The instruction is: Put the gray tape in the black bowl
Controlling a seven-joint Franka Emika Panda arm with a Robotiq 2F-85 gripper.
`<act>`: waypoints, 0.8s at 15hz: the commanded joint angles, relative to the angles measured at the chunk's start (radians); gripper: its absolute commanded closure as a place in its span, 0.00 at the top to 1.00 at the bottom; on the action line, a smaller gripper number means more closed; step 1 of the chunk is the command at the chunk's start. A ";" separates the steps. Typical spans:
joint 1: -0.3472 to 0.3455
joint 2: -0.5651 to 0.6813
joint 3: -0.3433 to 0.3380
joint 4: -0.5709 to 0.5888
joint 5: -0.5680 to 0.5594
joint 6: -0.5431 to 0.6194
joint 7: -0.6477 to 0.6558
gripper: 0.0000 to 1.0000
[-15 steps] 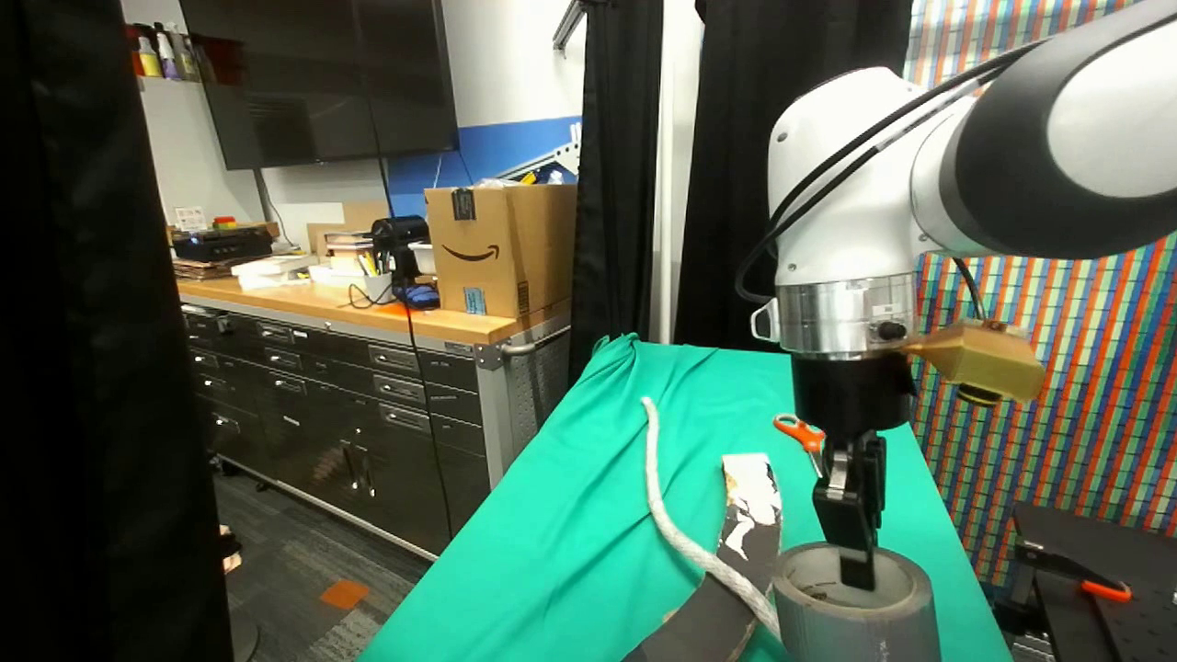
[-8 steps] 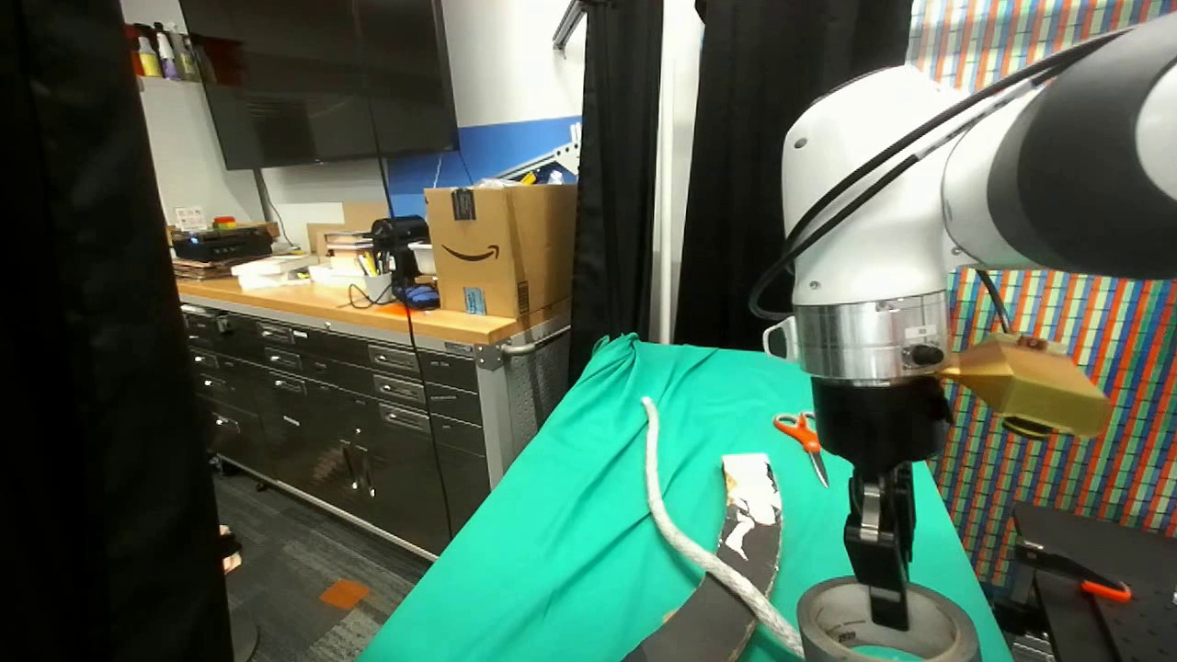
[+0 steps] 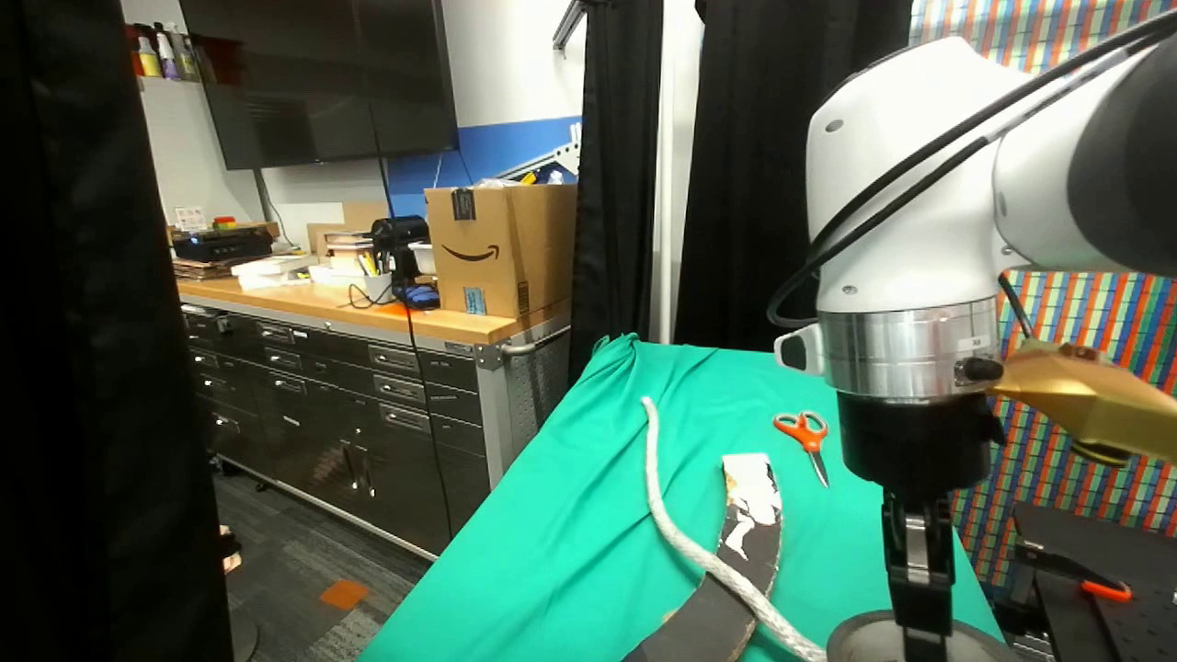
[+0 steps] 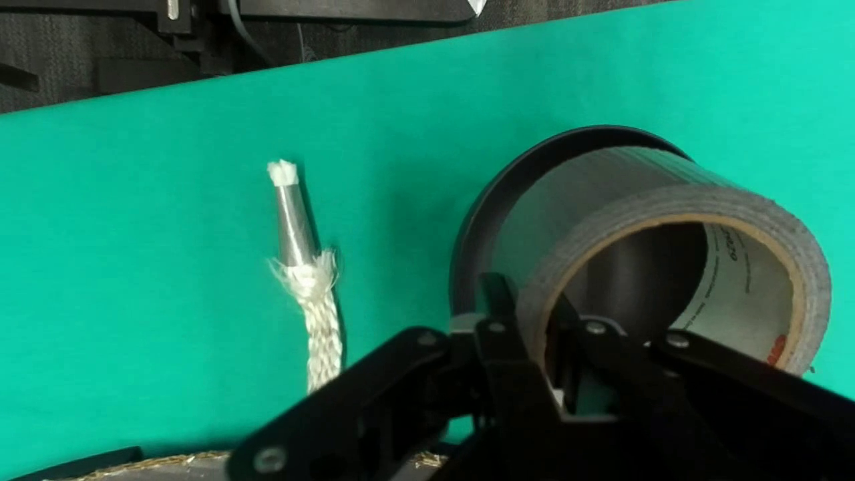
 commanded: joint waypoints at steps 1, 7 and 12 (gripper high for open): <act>0.019 -0.030 0.019 0.005 0.000 -0.016 0.028 0.10; 0.032 -0.018 0.034 0.017 -0.007 -0.020 0.038 0.10; 0.031 -0.003 0.041 0.044 -0.041 0.007 0.108 0.10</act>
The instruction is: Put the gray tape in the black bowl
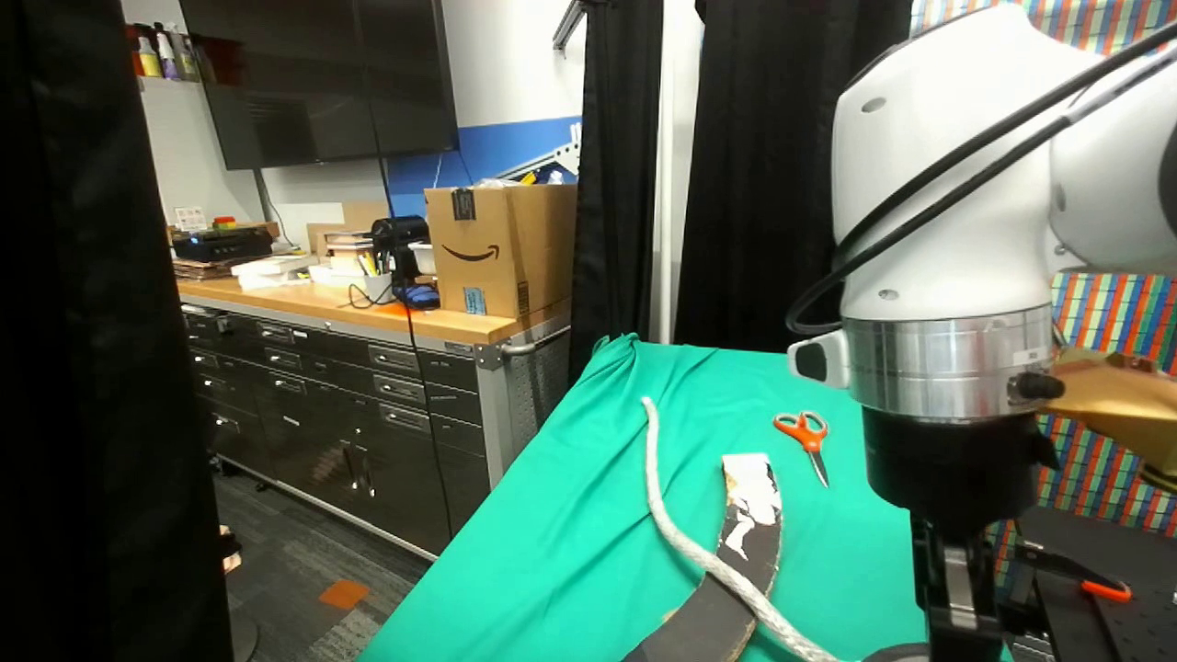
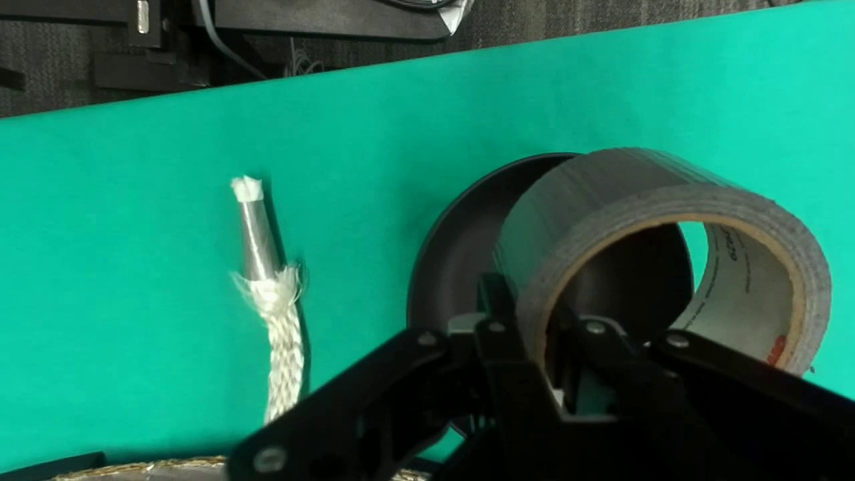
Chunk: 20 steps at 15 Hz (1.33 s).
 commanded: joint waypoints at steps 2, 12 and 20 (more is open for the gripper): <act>0.005 0.012 0.007 0.057 -0.041 0.019 0.086 0.11; 0.010 0.039 0.008 0.096 -0.056 0.029 0.150 0.39; 0.006 0.039 0.002 0.082 -0.035 0.018 0.122 0.47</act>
